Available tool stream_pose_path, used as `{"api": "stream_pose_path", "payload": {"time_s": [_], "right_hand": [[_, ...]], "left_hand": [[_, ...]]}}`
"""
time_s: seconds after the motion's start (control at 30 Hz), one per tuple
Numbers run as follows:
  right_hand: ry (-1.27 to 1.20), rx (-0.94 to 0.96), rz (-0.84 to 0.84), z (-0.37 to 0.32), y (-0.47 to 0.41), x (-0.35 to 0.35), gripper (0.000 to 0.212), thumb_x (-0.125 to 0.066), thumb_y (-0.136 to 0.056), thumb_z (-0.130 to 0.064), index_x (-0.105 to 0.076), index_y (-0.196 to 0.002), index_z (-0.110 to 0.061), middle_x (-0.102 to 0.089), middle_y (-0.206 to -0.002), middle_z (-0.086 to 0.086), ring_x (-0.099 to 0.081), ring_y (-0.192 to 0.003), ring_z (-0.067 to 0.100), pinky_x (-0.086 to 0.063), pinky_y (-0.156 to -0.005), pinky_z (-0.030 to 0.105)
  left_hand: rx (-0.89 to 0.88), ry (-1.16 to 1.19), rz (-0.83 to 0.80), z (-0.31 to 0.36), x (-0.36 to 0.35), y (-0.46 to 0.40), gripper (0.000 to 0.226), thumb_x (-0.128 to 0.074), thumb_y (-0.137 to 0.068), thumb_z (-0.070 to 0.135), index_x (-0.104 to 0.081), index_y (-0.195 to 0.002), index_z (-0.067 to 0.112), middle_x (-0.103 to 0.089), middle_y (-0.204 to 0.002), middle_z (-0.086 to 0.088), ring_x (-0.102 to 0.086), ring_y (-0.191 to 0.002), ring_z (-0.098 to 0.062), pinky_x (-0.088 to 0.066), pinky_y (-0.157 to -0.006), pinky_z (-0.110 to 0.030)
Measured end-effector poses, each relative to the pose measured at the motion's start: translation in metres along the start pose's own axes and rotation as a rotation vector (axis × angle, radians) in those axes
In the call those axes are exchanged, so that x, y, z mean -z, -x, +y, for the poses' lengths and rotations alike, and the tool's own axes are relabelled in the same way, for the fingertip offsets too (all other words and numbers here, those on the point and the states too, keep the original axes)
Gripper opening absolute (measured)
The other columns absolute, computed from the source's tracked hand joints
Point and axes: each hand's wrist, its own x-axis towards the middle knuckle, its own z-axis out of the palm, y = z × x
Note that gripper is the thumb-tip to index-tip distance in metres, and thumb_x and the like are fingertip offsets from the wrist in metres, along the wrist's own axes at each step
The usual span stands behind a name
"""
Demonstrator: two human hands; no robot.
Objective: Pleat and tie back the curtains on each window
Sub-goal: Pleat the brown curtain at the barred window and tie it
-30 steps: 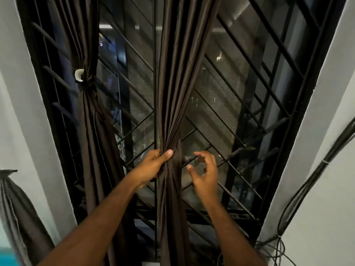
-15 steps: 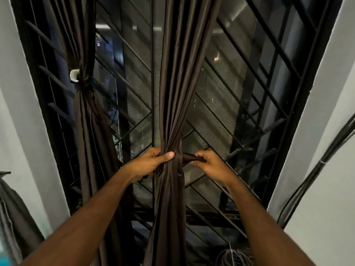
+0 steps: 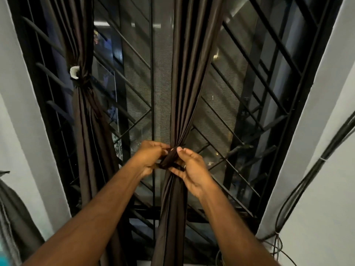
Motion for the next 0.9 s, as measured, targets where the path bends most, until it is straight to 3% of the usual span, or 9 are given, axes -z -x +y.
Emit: {"api": "stream_pose_path", "payload": {"time_s": [0.1,0.3,0.37,0.47,0.57,0.67,0.73,0.8,0.9], "right_hand": [[0.022,-0.069,0.024,0.003,-0.001,-0.004,0.017,-0.057,-0.103,-0.025,-0.067,-0.110,-0.013,-0.074,-0.115,0.009,-0.068,-0.112,0.023,-0.051,-0.103,0.050],[0.188,-0.046,0.110,0.016,-0.003,-0.007,0.023,-0.061,-0.101,-0.027,-0.070,-0.111,-0.009,-0.075,-0.114,0.010,-0.070,-0.108,0.022,-0.057,-0.081,0.033],[0.189,0.035,0.128,0.018,-0.002,-0.005,0.021,-0.062,-0.101,-0.023,-0.073,-0.102,-0.005,-0.077,-0.106,0.012,-0.073,-0.102,0.021,-0.058,-0.079,0.030],[0.204,0.153,0.172,0.026,-0.002,0.002,0.022,-0.061,-0.101,-0.021,-0.076,-0.093,-0.006,-0.078,-0.096,0.013,-0.074,-0.097,0.028,-0.061,-0.087,0.038],[0.254,0.258,0.170,0.036,0.000,0.008,0.024,-0.057,-0.104,-0.020,-0.076,-0.104,-0.004,-0.078,-0.100,0.013,-0.073,-0.101,0.032,-0.058,-0.093,0.048],[0.391,0.361,0.142,0.043,0.003,0.011,0.022,-0.056,-0.103,-0.014,-0.077,-0.108,-0.010,-0.079,-0.098,0.005,-0.074,-0.099,0.022,-0.059,-0.090,0.044],[0.439,0.393,0.109,0.044,0.005,0.015,0.017,-0.062,-0.099,-0.008,-0.077,-0.103,-0.012,-0.078,-0.092,0.003,-0.073,-0.092,0.013,-0.058,-0.083,0.033],[0.449,0.390,0.051,0.042,0.008,0.018,0.018,-0.071,-0.091,-0.001,-0.076,-0.100,-0.015,-0.078,-0.089,-0.002,-0.072,-0.088,0.007,-0.055,-0.078,0.023],[0.496,0.391,0.011,0.042,0.008,0.026,0.030,-0.079,-0.081,0.004,-0.075,-0.093,-0.022,-0.077,-0.089,-0.006,-0.074,-0.089,0.010,-0.058,-0.081,0.025]], "left_hand": [[-0.051,0.011,0.102,-0.007,-0.002,0.003,0.021,-0.061,-0.090,-0.006,-0.076,-0.094,0.008,-0.074,-0.072,-0.006,-0.067,-0.061,-0.014,-0.049,-0.053,-0.023],[-0.066,0.146,0.118,-0.017,-0.006,0.001,0.015,-0.069,-0.087,-0.007,-0.074,-0.099,0.000,-0.075,-0.088,-0.019,-0.071,-0.073,-0.024,-0.061,-0.073,-0.033],[-0.098,0.069,0.085,-0.018,-0.006,0.004,0.007,-0.069,-0.091,0.005,-0.075,-0.093,0.000,-0.074,-0.087,-0.019,-0.069,-0.075,-0.026,-0.059,-0.076,-0.037],[-0.350,-0.252,0.181,-0.022,-0.005,0.009,0.038,-0.068,-0.095,0.033,-0.071,-0.067,0.006,-0.065,-0.063,-0.008,-0.060,-0.060,-0.021,-0.050,-0.061,-0.032],[-0.496,-0.409,0.016,-0.022,-0.008,0.022,0.019,-0.073,-0.090,0.034,-0.079,-0.083,0.017,-0.074,-0.075,0.000,-0.070,-0.071,-0.010,-0.056,-0.062,-0.023],[-0.407,-0.476,-0.044,-0.024,-0.014,0.017,0.004,-0.076,-0.088,0.022,-0.078,-0.086,0.019,-0.074,-0.081,0.001,-0.069,-0.078,-0.009,-0.052,-0.069,-0.022],[-0.289,-0.387,-0.021,-0.023,-0.016,0.016,0.009,-0.073,-0.087,0.010,-0.076,-0.081,0.015,-0.073,-0.080,-0.003,-0.067,-0.079,-0.013,-0.051,-0.072,-0.027],[-0.221,-0.315,-0.026,-0.023,-0.017,0.014,0.015,-0.067,-0.087,0.003,-0.075,-0.078,0.011,-0.070,-0.076,-0.007,-0.065,-0.074,-0.015,-0.049,-0.069,-0.029],[-0.278,-0.462,-0.030,-0.023,-0.018,0.013,0.019,-0.058,-0.097,0.007,-0.070,-0.082,0.009,-0.066,-0.071,-0.006,-0.065,-0.065,-0.019,-0.052,-0.058,-0.030]]}}
